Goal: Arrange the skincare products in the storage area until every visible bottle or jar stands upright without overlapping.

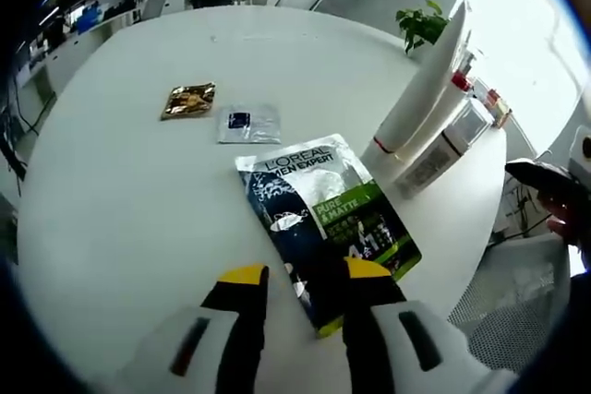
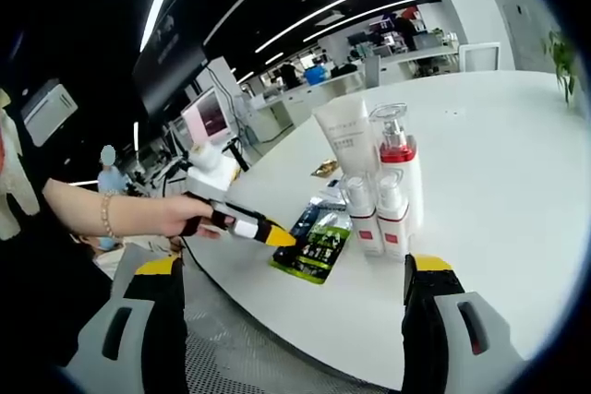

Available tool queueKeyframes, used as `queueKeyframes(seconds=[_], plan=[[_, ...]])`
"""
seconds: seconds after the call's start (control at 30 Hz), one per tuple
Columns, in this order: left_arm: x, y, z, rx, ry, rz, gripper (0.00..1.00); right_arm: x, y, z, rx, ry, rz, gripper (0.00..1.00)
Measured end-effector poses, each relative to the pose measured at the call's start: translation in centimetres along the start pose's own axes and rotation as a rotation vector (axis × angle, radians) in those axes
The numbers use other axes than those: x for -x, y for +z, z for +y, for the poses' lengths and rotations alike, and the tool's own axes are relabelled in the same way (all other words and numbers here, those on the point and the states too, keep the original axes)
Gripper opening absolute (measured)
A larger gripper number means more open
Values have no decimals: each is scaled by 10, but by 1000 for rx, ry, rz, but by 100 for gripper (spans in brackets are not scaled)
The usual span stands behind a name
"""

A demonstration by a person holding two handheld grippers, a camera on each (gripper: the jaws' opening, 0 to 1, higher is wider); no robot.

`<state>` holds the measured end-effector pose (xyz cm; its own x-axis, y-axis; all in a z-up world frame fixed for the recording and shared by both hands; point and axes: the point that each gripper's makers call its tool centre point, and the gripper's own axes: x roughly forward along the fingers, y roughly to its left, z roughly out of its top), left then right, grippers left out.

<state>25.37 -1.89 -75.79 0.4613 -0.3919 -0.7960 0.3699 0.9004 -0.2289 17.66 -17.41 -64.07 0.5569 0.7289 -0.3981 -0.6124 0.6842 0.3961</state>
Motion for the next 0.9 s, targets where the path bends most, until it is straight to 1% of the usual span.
queueKeyframes(seconds=[0.07,0.17,0.23,0.3,0.4,0.5,0.63,0.7,0.77,0.83,0.9], plan=[[2,1,-1,-1,0,-6,33,0,0,1,2,0,-1,99],[4,0,0,-12,7,-14,40,0,2,2,10,7,-12,100],[11,-2,-2,-12,10,-14,44,1,3,4,16,10,-18,100],[12,1,0,-13,12,-20,47,1,2,3,19,5,-14,100],[22,-5,-2,-15,14,-28,52,3,3,2,25,3,-23,100],[29,-7,-4,-12,14,-32,54,4,5,3,31,10,-38,100],[42,-7,-7,3,13,-62,58,4,5,7,46,13,-41,100],[41,-6,-6,5,12,-74,58,4,5,7,52,13,-42,100],[47,-4,-7,10,-5,-97,58,4,5,7,57,16,-42,100],[50,-4,-6,9,-15,-109,61,5,5,8,65,21,-42,100],[58,-8,-8,6,-14,-116,64,6,7,12,74,35,-50,100]])
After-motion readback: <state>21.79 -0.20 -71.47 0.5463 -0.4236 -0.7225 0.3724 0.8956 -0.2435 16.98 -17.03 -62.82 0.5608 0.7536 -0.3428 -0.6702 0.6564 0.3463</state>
